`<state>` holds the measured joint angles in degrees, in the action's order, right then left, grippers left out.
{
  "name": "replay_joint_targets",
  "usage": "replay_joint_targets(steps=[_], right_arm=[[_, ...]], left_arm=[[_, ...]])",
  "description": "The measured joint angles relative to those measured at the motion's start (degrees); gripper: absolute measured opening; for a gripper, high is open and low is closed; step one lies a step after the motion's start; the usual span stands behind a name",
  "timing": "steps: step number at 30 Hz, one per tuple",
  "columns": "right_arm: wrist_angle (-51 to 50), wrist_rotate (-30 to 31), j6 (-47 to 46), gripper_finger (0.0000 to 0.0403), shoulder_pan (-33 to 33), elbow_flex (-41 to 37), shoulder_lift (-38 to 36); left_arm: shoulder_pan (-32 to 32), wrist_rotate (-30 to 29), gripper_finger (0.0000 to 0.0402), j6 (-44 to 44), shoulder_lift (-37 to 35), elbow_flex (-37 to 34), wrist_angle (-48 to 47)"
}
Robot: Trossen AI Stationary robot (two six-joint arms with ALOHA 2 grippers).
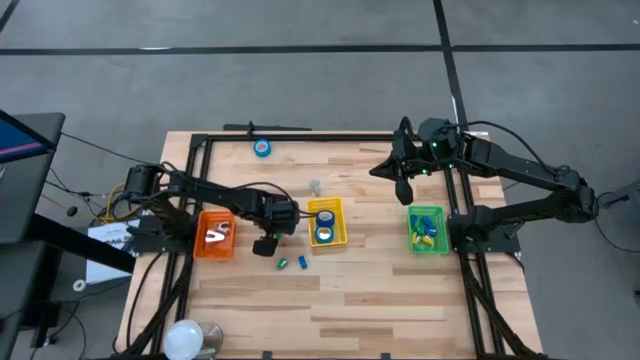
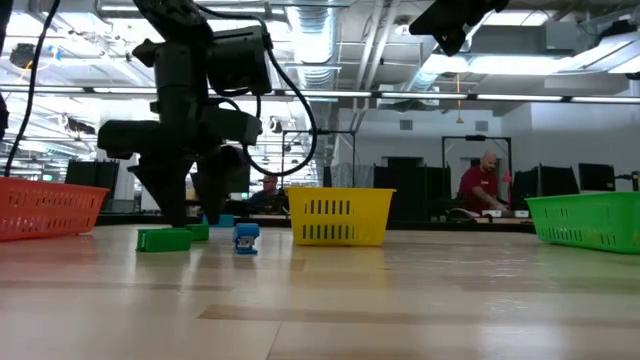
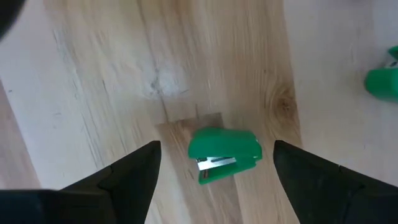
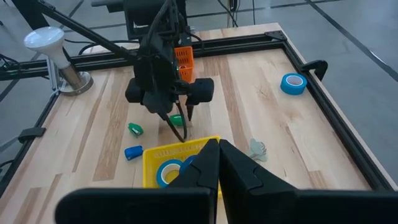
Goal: Pick and place Stapler, Stapler remover, tape
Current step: Put the green stapler into the green basket
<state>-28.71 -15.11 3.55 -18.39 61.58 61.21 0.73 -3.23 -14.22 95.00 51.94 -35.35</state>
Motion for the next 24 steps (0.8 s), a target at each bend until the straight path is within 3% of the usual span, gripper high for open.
replay_joint_targets(steps=[17, 24], right_arm=[[0.0, 0.0, -0.1, 0.0000, 0.0, 0.0, 0.0], [0.0, 0.0, -0.1, 0.0000, 0.0, 0.0, 0.0]], left_arm=[[0.0, 0.4, 0.0275, -0.1, 0.3, -2.6, 3.1], [0.0, 0.5, 0.0247, -0.1, 0.3, -2.7, 3.3]])
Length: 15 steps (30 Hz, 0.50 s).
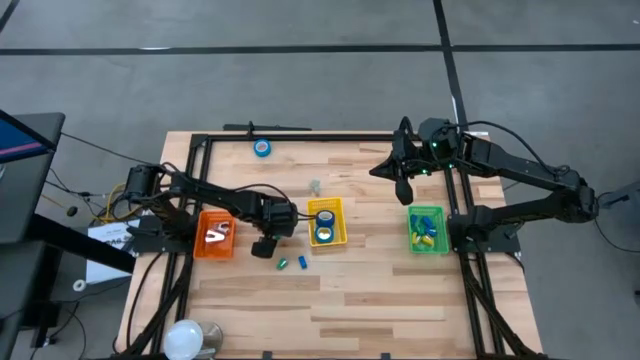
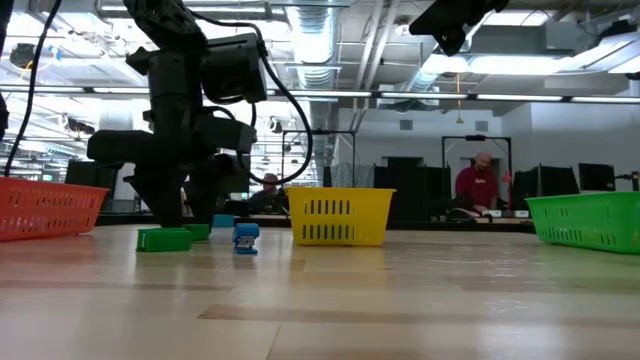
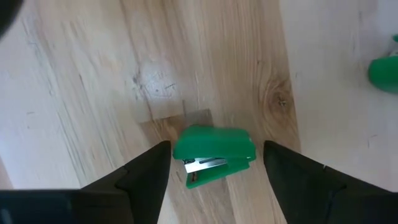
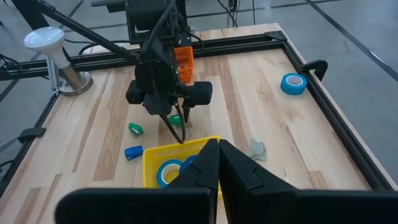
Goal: Pick and place Stapler, Stapler remover, tape
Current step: Put the green stapler into the green basket
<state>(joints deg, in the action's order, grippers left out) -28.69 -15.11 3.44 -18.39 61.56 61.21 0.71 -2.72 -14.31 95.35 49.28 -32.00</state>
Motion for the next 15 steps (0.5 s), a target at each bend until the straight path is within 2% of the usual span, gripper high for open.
replay_joint_targets(steps=[15], right_arm=[[0.0, 0.0, 0.0, 0.0000, 0.0, 0.0, 0.0]], left_arm=[[0.0, -0.1, 0.0205, 0.0, 0.0, 0.0, 0.3]])
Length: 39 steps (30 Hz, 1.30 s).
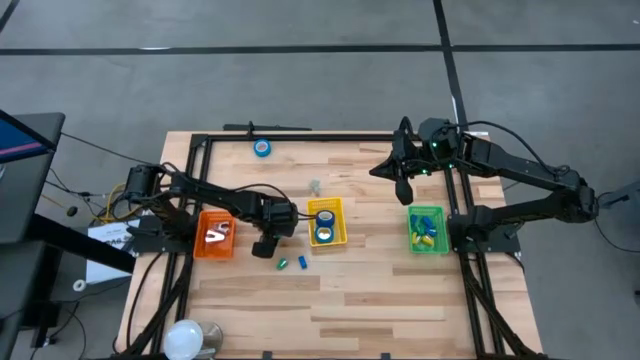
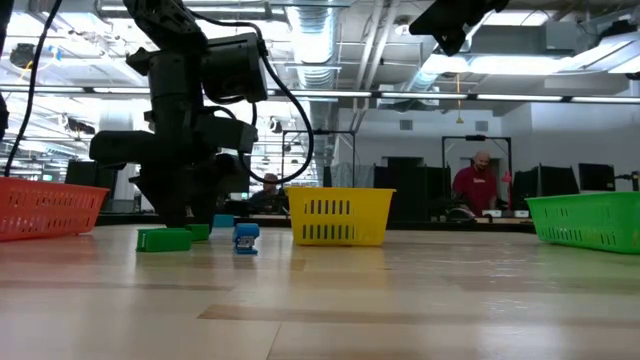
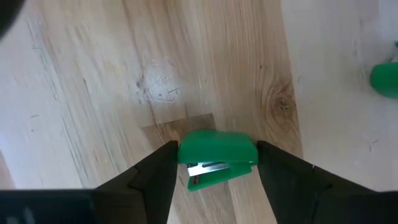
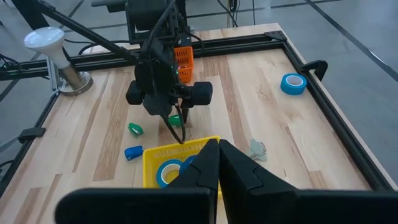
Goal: Pick and place Stapler, Stapler remover, tape
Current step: Put the green stapler into the green basket
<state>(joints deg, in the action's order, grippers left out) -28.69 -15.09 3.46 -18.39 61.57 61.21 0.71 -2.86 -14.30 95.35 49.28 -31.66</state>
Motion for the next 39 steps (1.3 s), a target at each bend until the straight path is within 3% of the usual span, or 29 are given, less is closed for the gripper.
replay_joint_targets(steps=[22, 39], right_arm=[[0.0, 0.0, 0.0, 0.0000, 0.0, 0.0, 0.0], [0.5, 0.1, 0.1, 0.0000, 0.0, 0.0, 0.0]], left_arm=[[0.0, -0.4, 0.0198, 0.0, -0.6, 2.8, -0.3], [0.0, -6.6, 0.0198, -0.4, -18.9, 3.4, 1.5]])
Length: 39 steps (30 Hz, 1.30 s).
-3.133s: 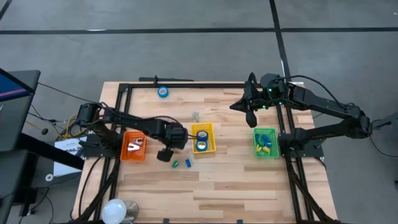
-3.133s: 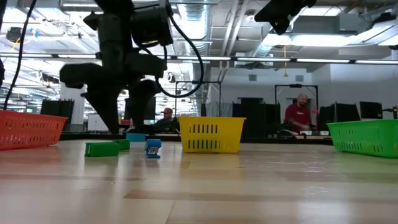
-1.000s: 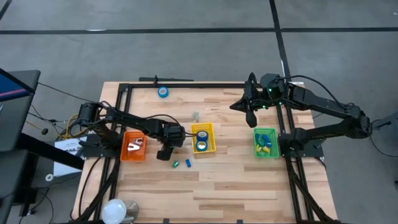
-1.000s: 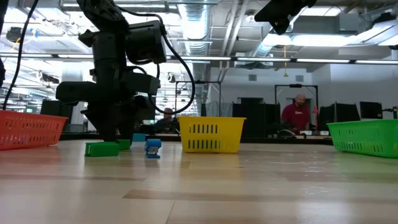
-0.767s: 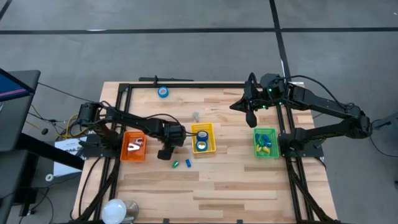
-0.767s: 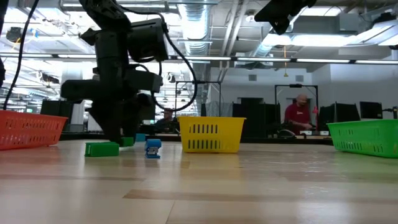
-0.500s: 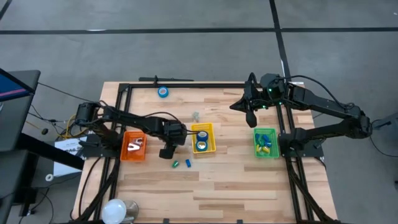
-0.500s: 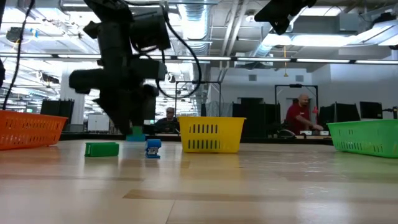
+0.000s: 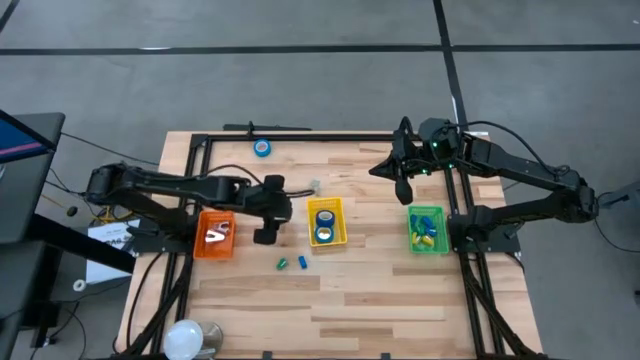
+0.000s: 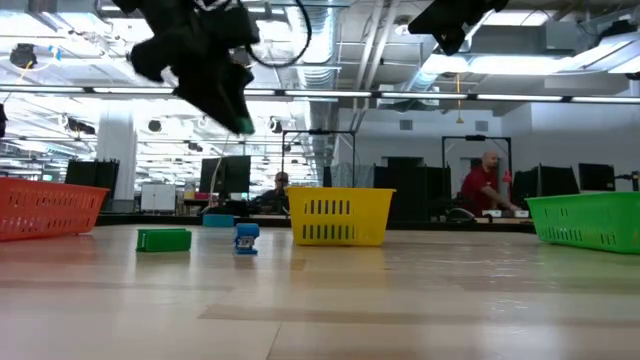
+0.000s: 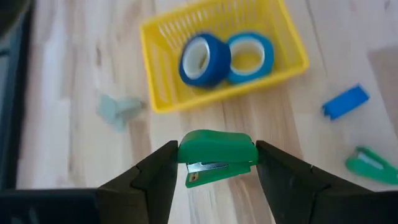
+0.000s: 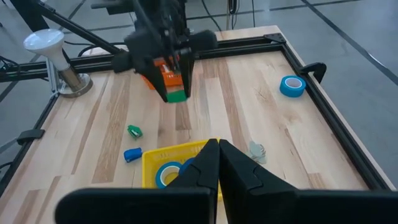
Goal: Pick and place Stapler, Stapler remover, tape
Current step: Put the green stapler into the green basket
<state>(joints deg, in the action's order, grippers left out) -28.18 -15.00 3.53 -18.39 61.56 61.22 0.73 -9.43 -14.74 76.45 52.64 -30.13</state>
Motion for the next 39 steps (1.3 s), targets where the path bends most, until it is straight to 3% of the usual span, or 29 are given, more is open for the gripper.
replay_joint_targets(steps=[11, 20, 30, 34, 39], right_arm=[[0.4, 0.0, -0.1, 0.0000, 0.0, 0.0, 0.0], [1.6, 0.1, -2.4, 0.0000, 0.0, 0.0, 0.0], [8.1, 1.9, -12.3, 0.0002, -0.6, 0.0, 0.0], [10.5, 2.0, -17.3, 0.0033, -1.7, 0.0, 0.0], [11.5, 1.7, -21.8, 0.0108, -2.4, 0.0, 0.0]], left_arm=[[1.1, -0.1, 0.0198, -0.2, -2.1, 5.0, 4.8], [4.5, -0.4, 0.0198, -8.1, -2.1, 11.8, 15.1], [7.2, 0.4, 0.0198, -18.1, -2.0, 12.6, 28.4], [7.9, 0.8, 0.0198, -20.7, -1.0, 12.6, 32.6], [8.0, 3.6, 0.0198, -23.9, 1.7, 12.7, 38.9]])
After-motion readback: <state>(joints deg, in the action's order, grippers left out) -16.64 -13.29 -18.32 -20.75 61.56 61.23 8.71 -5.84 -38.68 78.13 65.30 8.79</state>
